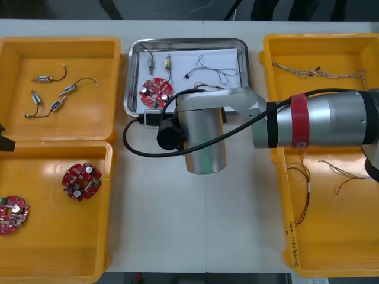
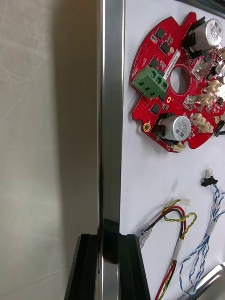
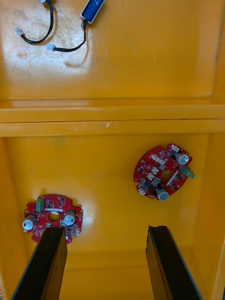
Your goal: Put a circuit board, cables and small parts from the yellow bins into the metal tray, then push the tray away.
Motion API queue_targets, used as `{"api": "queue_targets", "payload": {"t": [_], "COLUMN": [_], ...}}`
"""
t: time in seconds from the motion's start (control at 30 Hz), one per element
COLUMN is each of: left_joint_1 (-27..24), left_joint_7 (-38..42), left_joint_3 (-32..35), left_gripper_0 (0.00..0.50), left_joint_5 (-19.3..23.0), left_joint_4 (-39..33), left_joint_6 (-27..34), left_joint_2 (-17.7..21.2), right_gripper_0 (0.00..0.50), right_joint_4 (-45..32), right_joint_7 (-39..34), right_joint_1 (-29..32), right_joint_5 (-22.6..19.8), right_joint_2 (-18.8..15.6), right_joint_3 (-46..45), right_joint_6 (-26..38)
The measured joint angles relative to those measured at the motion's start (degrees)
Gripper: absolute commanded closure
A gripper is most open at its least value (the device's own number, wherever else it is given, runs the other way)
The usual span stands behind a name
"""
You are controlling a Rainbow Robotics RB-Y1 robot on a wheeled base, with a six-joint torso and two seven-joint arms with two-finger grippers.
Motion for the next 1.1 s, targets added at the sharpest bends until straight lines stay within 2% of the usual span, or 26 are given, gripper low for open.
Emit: {"api": "queue_targets", "payload": {"t": [0.2, 0.33, 0.8, 0.83, 0.87, 0.9, 0.97, 1.0, 1.07, 1.1], "left_joint_1": [0.00, 0.00, 0.00, 0.00, 0.00, 0.00, 0.00, 0.00, 0.00, 0.00], "left_joint_7": [0.00, 0.00, 0.00, 0.00, 0.00, 0.00, 0.00, 0.00, 0.00, 0.00], "left_joint_3": [0.00, 0.00, 0.00, 0.00, 0.00, 0.00, 0.00, 0.00, 0.00, 0.00], "left_gripper_0": [0.000, 0.000, 0.000, 0.000, 0.000, 0.000, 0.000, 0.000, 0.000, 0.000], "left_joint_5": [0.00, 0.00, 0.00, 0.00, 0.00, 0.00, 0.00, 0.00, 0.00, 0.00], "left_joint_4": [0.00, 0.00, 0.00, 0.00, 0.00, 0.00, 0.00, 0.00, 0.00, 0.00], "left_joint_6": [0.00, 0.00, 0.00, 0.00, 0.00, 0.00, 0.00, 0.00, 0.00, 0.00], "left_joint_2": [0.00, 0.00, 0.00, 0.00, 0.00, 0.00, 0.00, 0.00, 0.00, 0.00], "right_gripper_0": [0.500, 0.500, 0.500, 0.468, 0.394, 0.366, 0.222, 0.188, 0.014, 0.000], "right_joint_4": [3.73, 5.78, 7.69, 7.70, 7.71, 7.73, 7.74, 7.74, 7.74, 7.74], "right_joint_7": [0.00, 0.01, 0.02, 0.02, 0.02, 0.02, 0.02, 0.02, 0.02, 0.02], "right_joint_1": [-0.20, -0.77, -1.54, -1.55, -1.55, -1.56, -1.56, -1.57, -1.59, -1.60], "right_joint_5": [-0.32, -2.51, -3.03, -3.04, -3.05, -3.06, -3.10, -3.17, -3.23, -3.23], "right_joint_2": [0.00, 0.00, 0.00, 0.00, 0.00, 0.00, 0.00, 0.00, 0.00, 0.00], "right_joint_3": [0.00, 0.00, 0.00, 0.00, 0.00, 0.00, 0.00, 0.00, 0.00, 0.00], "right_joint_6": [-4.34, -6.82, -8.59, -8.59, -8.60, -8.60, -8.60, -8.62, -8.65, -8.65]}}
